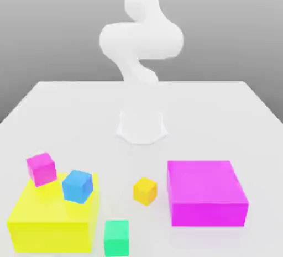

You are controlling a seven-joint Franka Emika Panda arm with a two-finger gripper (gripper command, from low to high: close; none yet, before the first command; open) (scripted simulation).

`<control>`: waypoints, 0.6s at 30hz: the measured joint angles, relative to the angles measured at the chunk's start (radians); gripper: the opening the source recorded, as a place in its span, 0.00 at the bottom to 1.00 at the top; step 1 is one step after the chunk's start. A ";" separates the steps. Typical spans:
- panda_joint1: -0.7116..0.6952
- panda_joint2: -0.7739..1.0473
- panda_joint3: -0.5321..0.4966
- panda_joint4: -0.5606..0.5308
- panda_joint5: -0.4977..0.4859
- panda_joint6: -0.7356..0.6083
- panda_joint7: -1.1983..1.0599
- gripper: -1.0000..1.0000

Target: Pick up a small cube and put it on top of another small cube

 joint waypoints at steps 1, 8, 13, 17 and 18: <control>-0.022 0.031 0.017 -0.006 -0.006 0.012 0.045 0.50; -0.158 0.232 0.123 -0.043 -0.058 0.091 0.349 0.50; -0.245 0.375 0.191 -0.070 -0.103 0.146 0.569 0.50; -0.296 0.491 0.226 -0.090 -0.147 0.190 0.752 0.50; -0.305 0.520 0.231 -0.095 -0.158 0.201 0.797 0.50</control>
